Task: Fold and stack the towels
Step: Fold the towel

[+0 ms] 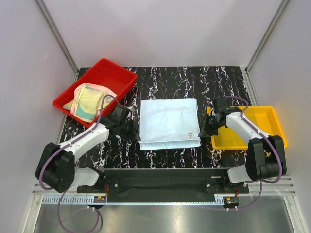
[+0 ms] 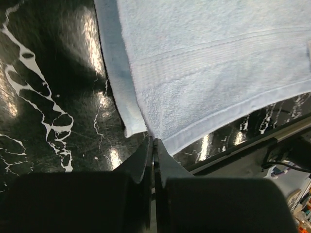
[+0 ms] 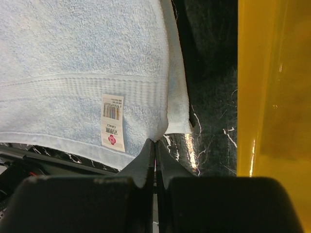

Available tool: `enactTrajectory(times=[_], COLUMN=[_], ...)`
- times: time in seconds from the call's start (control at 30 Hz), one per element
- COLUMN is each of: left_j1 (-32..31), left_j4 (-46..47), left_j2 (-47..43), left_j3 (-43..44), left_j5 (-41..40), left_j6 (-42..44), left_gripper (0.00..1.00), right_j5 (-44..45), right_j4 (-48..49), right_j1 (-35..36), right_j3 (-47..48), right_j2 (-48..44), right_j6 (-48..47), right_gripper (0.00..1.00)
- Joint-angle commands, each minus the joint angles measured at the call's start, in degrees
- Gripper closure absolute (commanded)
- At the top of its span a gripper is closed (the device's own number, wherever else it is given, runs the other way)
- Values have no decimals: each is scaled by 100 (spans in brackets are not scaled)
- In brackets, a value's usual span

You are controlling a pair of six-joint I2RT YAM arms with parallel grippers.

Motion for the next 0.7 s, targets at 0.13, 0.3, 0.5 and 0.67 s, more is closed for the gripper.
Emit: enactTrajectory(times=[0.13,0.3,0.5,0.67], left_j1=[-92,-154,-215,-514], left_j4=[833,913,457,682], left_j2=[196,188,-93,-384], left_j3=[-390,-504,-198,-651], left_j5=[-160,-177,-396,-538], left_j6=[-262,-332,-472,-674], left_gripper=[100,100,100,100], right_j5=[385,552,771,913], right_j4=[377,360,0,-72], right_j1=[98,125,186,221], right_j3=[-93,-119,433,226], right_j2=[-53,44,44,-122], right_j6=[-15,11,-76,29], right_gripper=[98,99,100,100])
